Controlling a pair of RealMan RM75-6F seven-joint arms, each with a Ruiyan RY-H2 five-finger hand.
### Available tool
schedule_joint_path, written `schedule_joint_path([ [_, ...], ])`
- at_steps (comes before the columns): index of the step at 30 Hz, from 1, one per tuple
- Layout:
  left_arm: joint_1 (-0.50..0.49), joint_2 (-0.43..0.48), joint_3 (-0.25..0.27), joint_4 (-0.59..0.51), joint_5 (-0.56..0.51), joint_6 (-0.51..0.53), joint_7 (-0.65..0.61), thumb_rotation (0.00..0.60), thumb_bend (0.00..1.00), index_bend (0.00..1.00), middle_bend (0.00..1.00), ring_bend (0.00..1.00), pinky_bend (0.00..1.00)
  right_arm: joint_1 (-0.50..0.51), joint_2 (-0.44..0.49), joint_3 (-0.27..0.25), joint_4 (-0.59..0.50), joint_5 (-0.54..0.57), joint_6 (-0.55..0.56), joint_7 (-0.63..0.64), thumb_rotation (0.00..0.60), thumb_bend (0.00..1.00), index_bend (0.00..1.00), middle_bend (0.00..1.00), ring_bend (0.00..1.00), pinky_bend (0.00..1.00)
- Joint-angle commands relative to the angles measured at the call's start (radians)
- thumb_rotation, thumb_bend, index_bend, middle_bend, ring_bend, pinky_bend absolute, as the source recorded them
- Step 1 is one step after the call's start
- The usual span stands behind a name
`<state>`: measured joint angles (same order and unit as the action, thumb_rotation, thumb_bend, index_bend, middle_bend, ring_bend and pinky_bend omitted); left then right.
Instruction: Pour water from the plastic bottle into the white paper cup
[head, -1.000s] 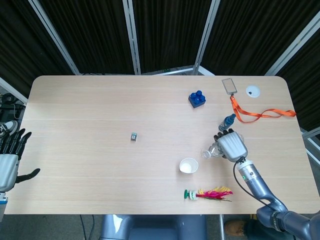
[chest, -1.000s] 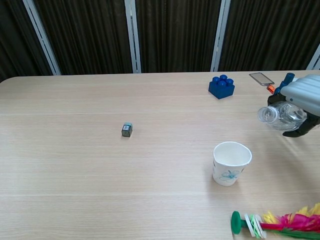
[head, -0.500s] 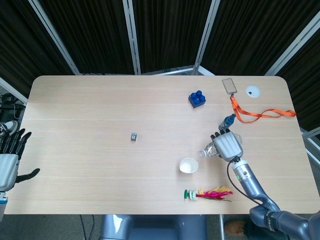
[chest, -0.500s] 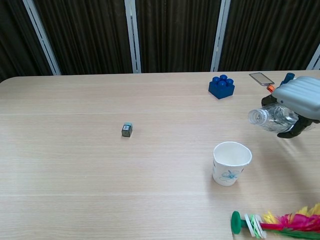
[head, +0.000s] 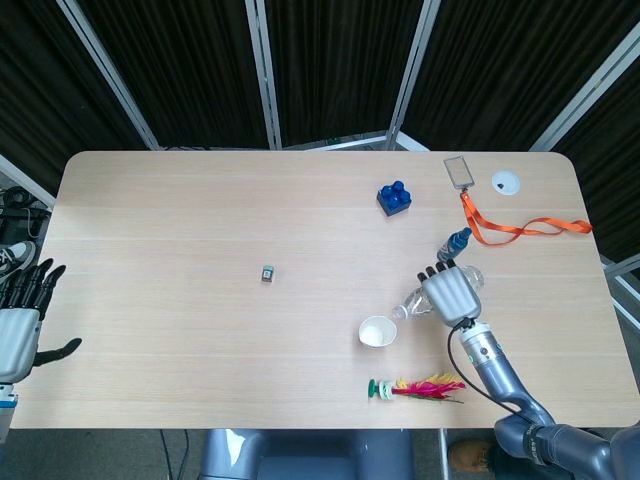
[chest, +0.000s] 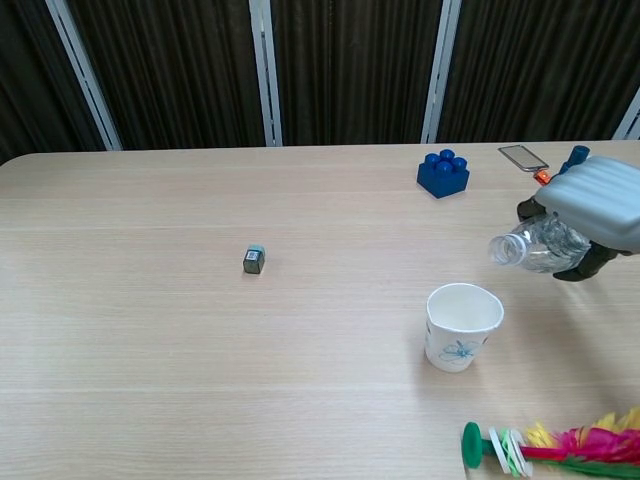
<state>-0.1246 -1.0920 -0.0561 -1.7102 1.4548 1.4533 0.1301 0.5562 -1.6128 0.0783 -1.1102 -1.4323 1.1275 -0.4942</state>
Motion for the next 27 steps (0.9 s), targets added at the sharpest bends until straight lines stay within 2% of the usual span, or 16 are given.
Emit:
schedule_joint_path([
  [1, 0.0, 0.001, 0.0, 0.0, -0.001, 0.0, 0.0, 0.6, 0.0, 0.0, 0.0, 0.0, 0.0, -0.002, -0.005, 0.0, -0.005, 0.002, 0.004, -0.019, 0.6, 0.47, 0.52, 0.58, 0.5, 0.46],
  [17, -0.001, 0.004, 0.001, -0.005, -0.01, -0.01, 0.002, 0.6, 0.0, 0.0, 0.0, 0.0, 0.0, -0.009, -0.014, -0.006, -0.009, -0.015, 0.038, -0.106, 0.6, 0.48, 0.52, 0.59, 0.51, 0.47],
  [27, -0.004, 0.005, 0.004, -0.009, -0.014, -0.021, 0.006, 0.6, 0.0, 0.0, 0.0, 0.0, 0.0, -0.011, -0.021, -0.011, 0.012, -0.035, 0.054, -0.113, 0.6, 0.47, 0.52, 0.59, 0.51, 0.47],
])
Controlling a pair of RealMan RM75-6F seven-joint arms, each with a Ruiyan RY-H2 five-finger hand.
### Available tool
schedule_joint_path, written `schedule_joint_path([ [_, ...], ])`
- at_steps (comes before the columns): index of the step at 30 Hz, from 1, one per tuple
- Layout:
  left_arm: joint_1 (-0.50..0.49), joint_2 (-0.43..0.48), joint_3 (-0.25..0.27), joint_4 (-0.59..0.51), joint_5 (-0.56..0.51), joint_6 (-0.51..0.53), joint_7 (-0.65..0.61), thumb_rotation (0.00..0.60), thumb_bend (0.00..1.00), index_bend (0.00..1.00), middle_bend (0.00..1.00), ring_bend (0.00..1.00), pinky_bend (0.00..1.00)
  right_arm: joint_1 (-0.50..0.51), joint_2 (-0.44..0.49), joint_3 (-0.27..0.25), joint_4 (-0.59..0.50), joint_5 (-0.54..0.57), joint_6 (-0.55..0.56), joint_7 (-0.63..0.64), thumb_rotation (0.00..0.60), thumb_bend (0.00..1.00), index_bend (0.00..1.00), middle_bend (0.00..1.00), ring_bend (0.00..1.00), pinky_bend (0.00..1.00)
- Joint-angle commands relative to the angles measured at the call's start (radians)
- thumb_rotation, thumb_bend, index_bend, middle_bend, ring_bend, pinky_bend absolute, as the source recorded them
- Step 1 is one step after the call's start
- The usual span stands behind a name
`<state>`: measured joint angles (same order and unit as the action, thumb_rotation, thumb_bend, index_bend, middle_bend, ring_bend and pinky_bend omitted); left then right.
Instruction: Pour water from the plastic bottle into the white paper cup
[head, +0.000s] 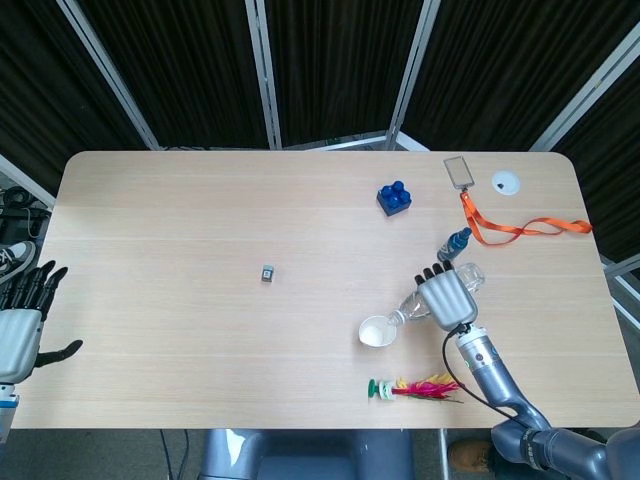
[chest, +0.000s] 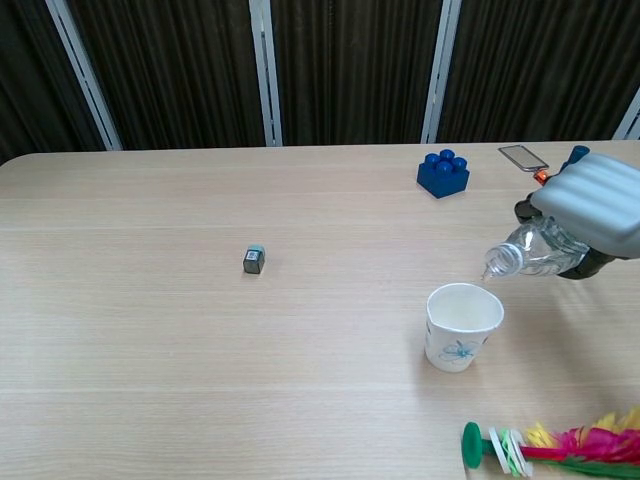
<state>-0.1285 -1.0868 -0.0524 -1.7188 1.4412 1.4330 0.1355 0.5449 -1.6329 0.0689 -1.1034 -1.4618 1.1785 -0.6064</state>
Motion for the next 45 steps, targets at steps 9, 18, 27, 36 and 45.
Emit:
schedule_joint_path([
  [9, 0.001, 0.001, 0.001, -0.001, -0.001, 0.0, 0.002, 0.6, 0.0, 0.0, 0.0, 0.0, 0.0, 0.0, -0.01, -0.007, 0.041, -0.029, 0.019, -0.004, 0.6, 0.47, 0.52, 0.59, 0.51, 0.47],
  [18, 0.001, 0.001, 0.002, -0.003, 0.0, 0.0, 0.002, 0.6, 0.0, 0.0, 0.0, 0.0, 0.0, -0.003, -0.01, -0.008, 0.048, -0.036, 0.022, -0.003, 0.6, 0.47, 0.52, 0.59, 0.52, 0.47],
  [27, 0.001, 0.002, 0.002, -0.004, -0.002, -0.001, 0.003, 0.6, 0.0, 0.0, 0.0, 0.0, 0.0, -0.003, -0.013, -0.008, 0.052, -0.045, 0.029, -0.016, 0.6, 0.47, 0.52, 0.59, 0.52, 0.47],
  [36, 0.001, 0.004, 0.003, -0.005, -0.004, -0.003, 0.005, 0.6, 0.0, 0.0, 0.0, 0.0, 0.0, -0.004, -0.013, -0.008, 0.056, -0.047, 0.027, -0.021, 0.6, 0.48, 0.52, 0.6, 0.52, 0.47],
  [45, 0.0, 0.003, 0.003, -0.006, -0.006, -0.005, 0.008, 0.6, 0.0, 0.0, 0.0, 0.0, 0.0, -0.004, -0.013, -0.007, 0.055, -0.051, 0.028, -0.03, 0.6, 0.48, 0.52, 0.6, 0.52, 0.47],
])
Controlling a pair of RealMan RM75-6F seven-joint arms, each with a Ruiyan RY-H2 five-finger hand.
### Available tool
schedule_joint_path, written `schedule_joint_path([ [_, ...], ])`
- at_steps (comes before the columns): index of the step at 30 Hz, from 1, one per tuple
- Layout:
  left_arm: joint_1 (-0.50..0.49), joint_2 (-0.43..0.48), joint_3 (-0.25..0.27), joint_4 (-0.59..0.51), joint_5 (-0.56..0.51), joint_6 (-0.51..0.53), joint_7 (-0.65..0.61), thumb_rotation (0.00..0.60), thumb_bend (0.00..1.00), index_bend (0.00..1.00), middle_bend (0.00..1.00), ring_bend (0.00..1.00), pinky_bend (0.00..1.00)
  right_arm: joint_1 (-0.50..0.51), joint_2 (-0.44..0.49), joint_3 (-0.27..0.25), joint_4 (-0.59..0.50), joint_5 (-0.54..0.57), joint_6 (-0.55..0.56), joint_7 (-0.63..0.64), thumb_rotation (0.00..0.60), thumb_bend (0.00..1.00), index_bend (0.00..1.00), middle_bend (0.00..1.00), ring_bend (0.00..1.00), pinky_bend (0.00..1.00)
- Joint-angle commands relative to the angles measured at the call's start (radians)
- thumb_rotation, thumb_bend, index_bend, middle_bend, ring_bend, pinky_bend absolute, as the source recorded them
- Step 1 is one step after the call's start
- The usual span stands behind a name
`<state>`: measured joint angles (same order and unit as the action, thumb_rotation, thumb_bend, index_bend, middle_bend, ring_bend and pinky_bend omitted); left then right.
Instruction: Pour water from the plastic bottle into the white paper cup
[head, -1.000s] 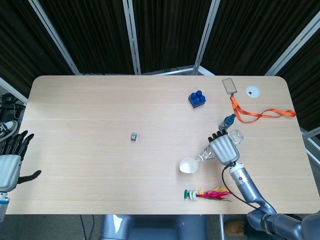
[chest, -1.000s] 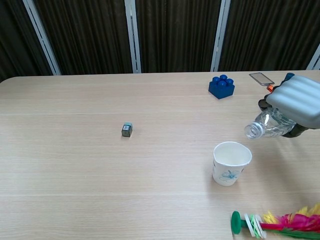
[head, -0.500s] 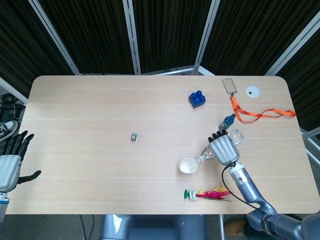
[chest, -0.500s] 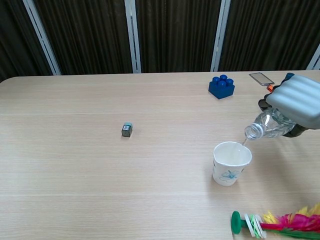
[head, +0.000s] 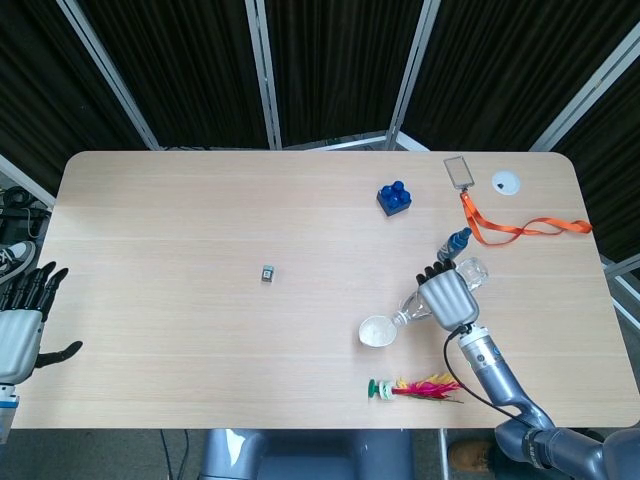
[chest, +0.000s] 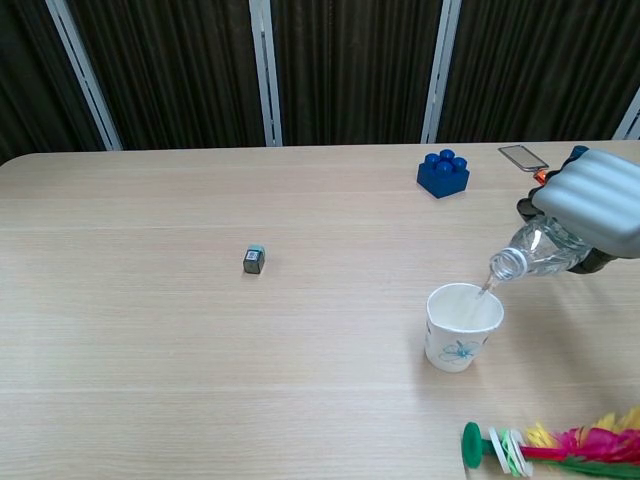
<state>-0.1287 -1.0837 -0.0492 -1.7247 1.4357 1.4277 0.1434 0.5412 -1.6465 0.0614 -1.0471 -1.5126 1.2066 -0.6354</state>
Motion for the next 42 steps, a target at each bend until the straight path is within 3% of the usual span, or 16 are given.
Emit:
schedule_joint_path([
  [1, 0.0, 0.0, 0.0, 0.0, 0.0, 0.0, 0.001, 0.6, 0.0, 0.0, 0.0, 0.0, 0.0, 0.0, 0.0, 0.001, -0.002, 0.0, -0.001, -0.002, 0.6, 0.48, 0.52, 0.6, 0.52, 0.47],
  [19, -0.001, 0.006, 0.002, -0.006, -0.003, -0.007, -0.005, 0.6, 0.0, 0.0, 0.0, 0.0, 0.0, -0.007, 0.004, 0.01, -0.022, 0.011, -0.004, 0.052, 0.6, 0.48, 0.52, 0.6, 0.53, 0.47],
  [33, -0.005, 0.009, 0.004, -0.008, -0.011, -0.02, 0.0, 0.6, 0.0, 0.0, 0.0, 0.0, 0.0, -0.012, 0.1, 0.067, -0.242, 0.084, -0.058, 0.359, 0.6, 0.49, 0.52, 0.61, 0.53, 0.47],
  [42, -0.014, 0.018, 0.011, -0.015, -0.005, -0.045, -0.024, 0.6, 0.0, 0.0, 0.0, 0.0, 0.0, 0.028, 0.148, 0.148, -0.328, 0.175, -0.17, 0.667, 0.6, 0.51, 0.52, 0.61, 0.53, 0.47],
])
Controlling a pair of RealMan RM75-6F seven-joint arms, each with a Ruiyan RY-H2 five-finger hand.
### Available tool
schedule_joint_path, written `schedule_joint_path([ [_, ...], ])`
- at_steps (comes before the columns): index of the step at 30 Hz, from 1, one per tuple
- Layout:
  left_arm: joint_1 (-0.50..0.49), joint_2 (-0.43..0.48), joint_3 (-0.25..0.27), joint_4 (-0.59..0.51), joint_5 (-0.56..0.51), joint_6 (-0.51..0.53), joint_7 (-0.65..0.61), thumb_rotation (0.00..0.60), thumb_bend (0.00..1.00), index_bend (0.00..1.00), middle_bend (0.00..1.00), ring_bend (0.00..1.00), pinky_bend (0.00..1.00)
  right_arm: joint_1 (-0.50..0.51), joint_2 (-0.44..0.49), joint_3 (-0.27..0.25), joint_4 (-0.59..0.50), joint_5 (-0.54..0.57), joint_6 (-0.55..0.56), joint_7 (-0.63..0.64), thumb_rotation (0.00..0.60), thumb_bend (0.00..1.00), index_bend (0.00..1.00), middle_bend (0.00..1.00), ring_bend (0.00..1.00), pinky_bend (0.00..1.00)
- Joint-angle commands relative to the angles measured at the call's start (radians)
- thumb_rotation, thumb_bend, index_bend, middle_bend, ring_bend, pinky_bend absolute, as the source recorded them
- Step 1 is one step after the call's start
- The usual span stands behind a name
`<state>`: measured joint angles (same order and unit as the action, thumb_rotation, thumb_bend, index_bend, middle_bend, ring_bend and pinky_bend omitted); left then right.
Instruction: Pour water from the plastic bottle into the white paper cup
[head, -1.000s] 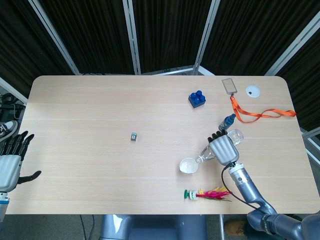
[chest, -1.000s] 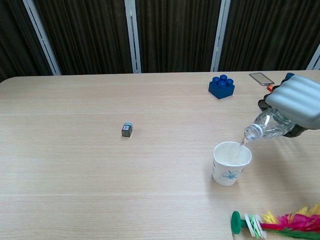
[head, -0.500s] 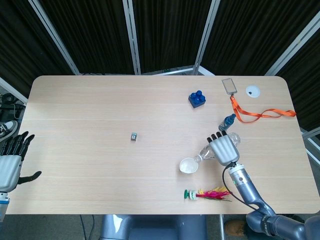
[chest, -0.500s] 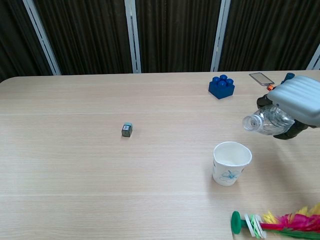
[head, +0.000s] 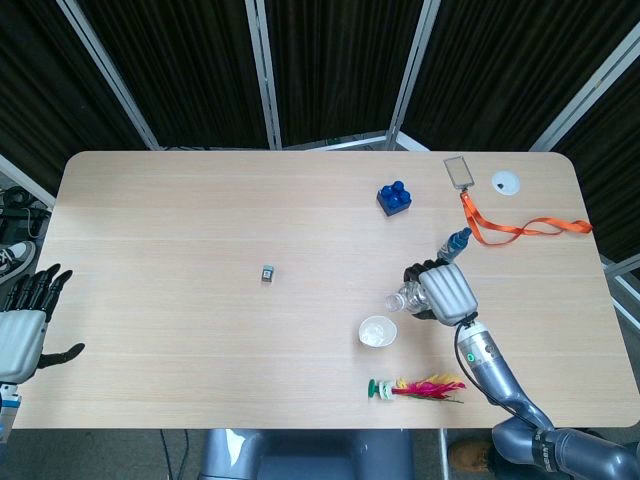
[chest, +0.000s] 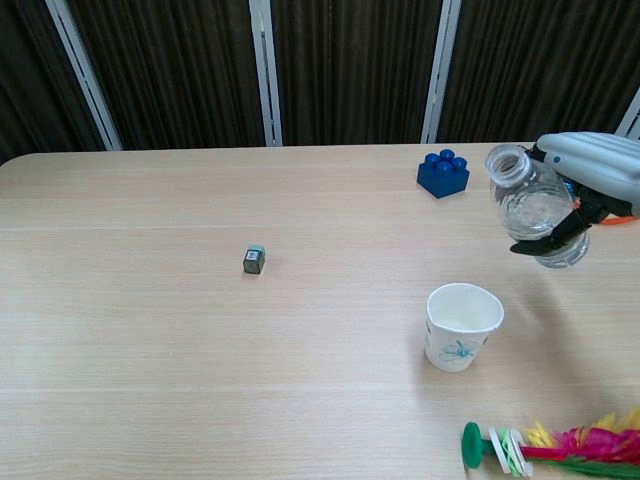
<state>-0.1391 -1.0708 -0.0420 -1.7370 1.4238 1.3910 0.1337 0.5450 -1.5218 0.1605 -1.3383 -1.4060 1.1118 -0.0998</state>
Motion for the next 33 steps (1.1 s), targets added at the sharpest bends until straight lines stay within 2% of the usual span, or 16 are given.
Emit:
schedule_joint_path([
  [1, -0.005, 0.008, 0.005, -0.001, 0.013, -0.01, -0.023, 0.6, 0.0, 0.0, 0.0, 0.0, 0.0, 0.031, 0.026, 0.063, -0.041, 0.095, -0.106, 0.181, 0.6, 0.51, 0.52, 0.61, 0.53, 0.47],
  [7, -0.017, 0.012, 0.008, 0.013, 0.015, -0.038, -0.06, 0.6, 0.0, 0.0, 0.0, 0.0, 0.0, 0.061, 0.013, 0.098, -0.007, 0.142, -0.213, 0.397, 0.6, 0.51, 0.53, 0.61, 0.53, 0.47],
  [12, -0.026, 0.01, 0.009, 0.018, 0.003, -0.06, -0.059, 0.6, 0.0, 0.0, 0.0, 0.0, 0.0, 0.087, -0.042, 0.114, 0.079, 0.138, -0.267, 0.573, 0.6, 0.51, 0.53, 0.62, 0.53, 0.47],
  [22, -0.044, -0.013, -0.007, 0.034, -0.06, -0.097, -0.015, 0.6, 0.0, 0.0, 0.0, 0.0, 0.0, 0.12, -0.205, 0.106, 0.319, 0.074, -0.24, 0.784, 0.6, 0.52, 0.53, 0.62, 0.52, 0.47],
  [31, -0.051, -0.022, -0.011, 0.038, -0.084, -0.106, 0.007, 0.6, 0.0, 0.0, 0.0, 0.0, 0.0, 0.134, -0.285, 0.086, 0.472, 0.016, -0.181, 0.909, 0.6, 0.52, 0.52, 0.62, 0.51, 0.47],
  [33, -0.051, -0.023, -0.01, 0.038, -0.086, -0.108, 0.01, 0.6, 0.0, 0.0, 0.0, 0.0, 0.0, 0.134, -0.294, 0.08, 0.495, 0.008, -0.172, 0.92, 0.6, 0.48, 0.52, 0.6, 0.49, 0.47],
])
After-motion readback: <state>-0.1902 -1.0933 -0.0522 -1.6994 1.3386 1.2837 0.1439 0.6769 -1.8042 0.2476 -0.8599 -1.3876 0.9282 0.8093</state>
